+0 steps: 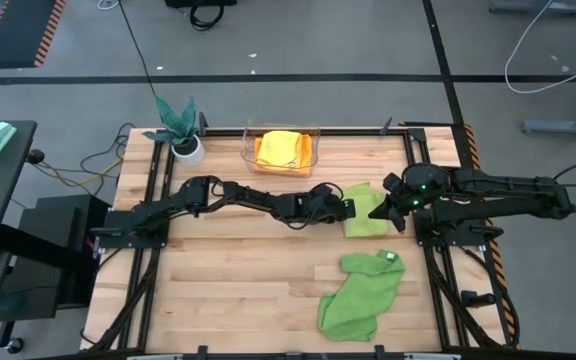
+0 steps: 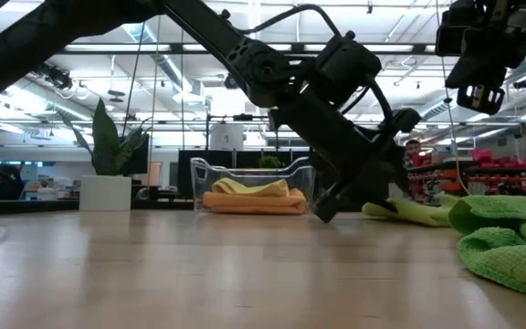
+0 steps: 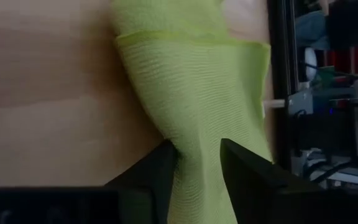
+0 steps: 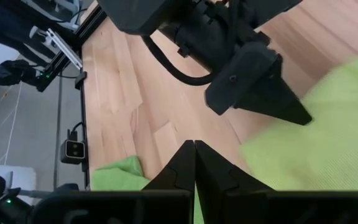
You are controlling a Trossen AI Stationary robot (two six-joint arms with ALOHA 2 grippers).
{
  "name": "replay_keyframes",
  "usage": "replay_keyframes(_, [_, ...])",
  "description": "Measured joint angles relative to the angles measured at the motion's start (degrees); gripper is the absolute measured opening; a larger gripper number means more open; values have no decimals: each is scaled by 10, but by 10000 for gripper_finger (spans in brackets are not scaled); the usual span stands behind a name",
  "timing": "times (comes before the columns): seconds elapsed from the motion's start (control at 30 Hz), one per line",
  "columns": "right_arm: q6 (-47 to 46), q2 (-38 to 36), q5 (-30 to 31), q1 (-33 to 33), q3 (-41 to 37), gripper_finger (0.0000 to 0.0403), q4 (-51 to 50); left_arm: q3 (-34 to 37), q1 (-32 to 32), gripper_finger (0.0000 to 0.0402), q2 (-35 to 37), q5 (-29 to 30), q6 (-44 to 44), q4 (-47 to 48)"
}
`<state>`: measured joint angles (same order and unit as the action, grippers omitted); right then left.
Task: Fold microfiber towels
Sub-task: Put the light green towel into the transparent bin
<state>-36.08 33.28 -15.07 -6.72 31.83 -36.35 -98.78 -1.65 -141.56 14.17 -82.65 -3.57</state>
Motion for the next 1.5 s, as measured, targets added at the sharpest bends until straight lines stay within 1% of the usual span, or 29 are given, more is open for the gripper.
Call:
replay_keyframes(0.1, [-10,0,0,0,0,12,2,-1,1,124,-7,3,2,-28])
replay_keyframes(0.2, [-17,0,0,0,0,12,4,-1,3,109,-9,8,5,-29])
replay_keyframes(0.43, [-30,0,0,0,0,10,11,-1,3,72,-9,1,27,-30])
replay_keyframes(0.73, [-34,0,5,0,0,10,21,-1,3,9,-10,-1,69,-31])
replay_keyframes(0.87, [-40,0,5,0,0,10,14,-1,4,12,-10,0,72,-31])
replay_keyframes(1.0, [-47,0,32,-4,0,6,-35,0,3,7,-1,3,99,-26])
replay_keyframes(1.07, [-47,0,46,-15,0,6,-67,2,-3,7,4,9,113,-14])
replay_keyframes(1.13, [-46,1,48,-28,0,7,-87,4,-11,5,17,10,130,2])
replay_keyframes(1.3, [-41,0,48,-46,0,8,-92,7,-26,5,38,5,168,46])
replay_keyframes(1.5, [-24,0,48,-57,0,8,-86,6,-45,5,69,-5,190,44])
